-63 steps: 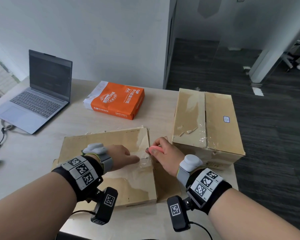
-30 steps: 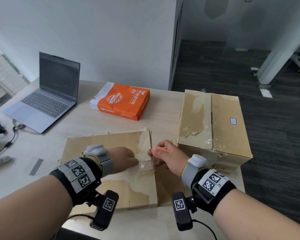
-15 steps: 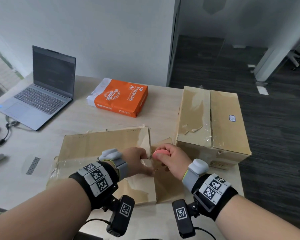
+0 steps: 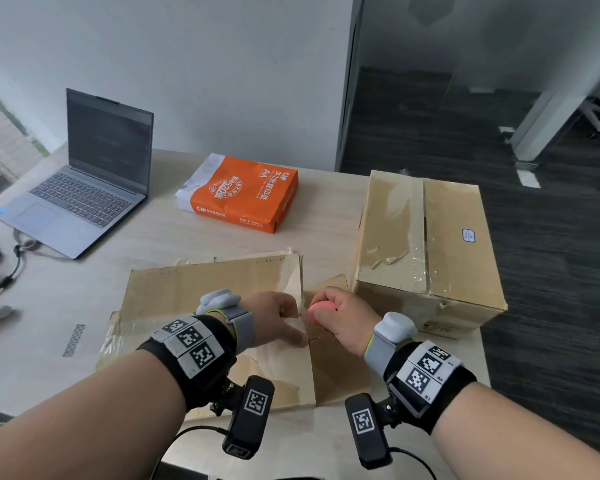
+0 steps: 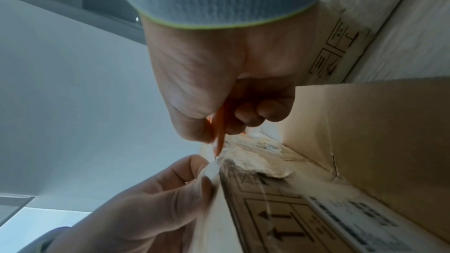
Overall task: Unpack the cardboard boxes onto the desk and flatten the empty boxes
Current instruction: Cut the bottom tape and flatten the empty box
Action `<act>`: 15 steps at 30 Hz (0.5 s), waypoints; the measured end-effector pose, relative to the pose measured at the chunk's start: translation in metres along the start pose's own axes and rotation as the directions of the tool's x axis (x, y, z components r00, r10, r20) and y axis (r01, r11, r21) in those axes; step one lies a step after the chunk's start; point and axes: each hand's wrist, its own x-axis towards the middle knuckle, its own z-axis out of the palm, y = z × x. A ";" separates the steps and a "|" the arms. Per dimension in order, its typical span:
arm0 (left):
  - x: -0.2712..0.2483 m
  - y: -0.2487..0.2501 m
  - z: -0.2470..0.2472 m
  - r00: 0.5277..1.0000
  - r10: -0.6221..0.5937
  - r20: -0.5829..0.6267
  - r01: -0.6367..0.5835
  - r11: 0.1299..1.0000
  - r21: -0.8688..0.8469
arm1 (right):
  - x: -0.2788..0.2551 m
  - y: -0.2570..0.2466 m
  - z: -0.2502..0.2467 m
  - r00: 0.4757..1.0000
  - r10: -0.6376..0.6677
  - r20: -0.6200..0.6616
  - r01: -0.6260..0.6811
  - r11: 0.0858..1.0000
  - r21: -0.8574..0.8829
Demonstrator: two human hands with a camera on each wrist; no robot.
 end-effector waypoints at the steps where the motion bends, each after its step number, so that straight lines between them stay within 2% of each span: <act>1: 0.000 0.000 0.000 1.000 -0.002 0.005 0.002 1.000 -0.002 | 0.000 0.001 0.000 1.000 0.007 0.009 -0.007 1.000 -0.001; 6: 0.001 0.002 -0.004 1.000 -0.007 -0.008 0.007 1.000 -0.019 | -0.003 -0.002 0.001 0.998 0.038 0.040 -0.039 0.999 0.010; 10: -0.002 0.003 -0.003 0.998 0.007 -0.066 -0.007 1.000 0.000 | -0.007 -0.004 -0.004 0.992 0.061 0.112 -0.058 0.998 -0.033; 15: -0.009 -0.002 -0.011 0.976 0.105 -0.192 -0.075 0.985 0.155 | -0.007 0.006 -0.011 0.996 0.086 -0.022 -0.080 0.979 0.189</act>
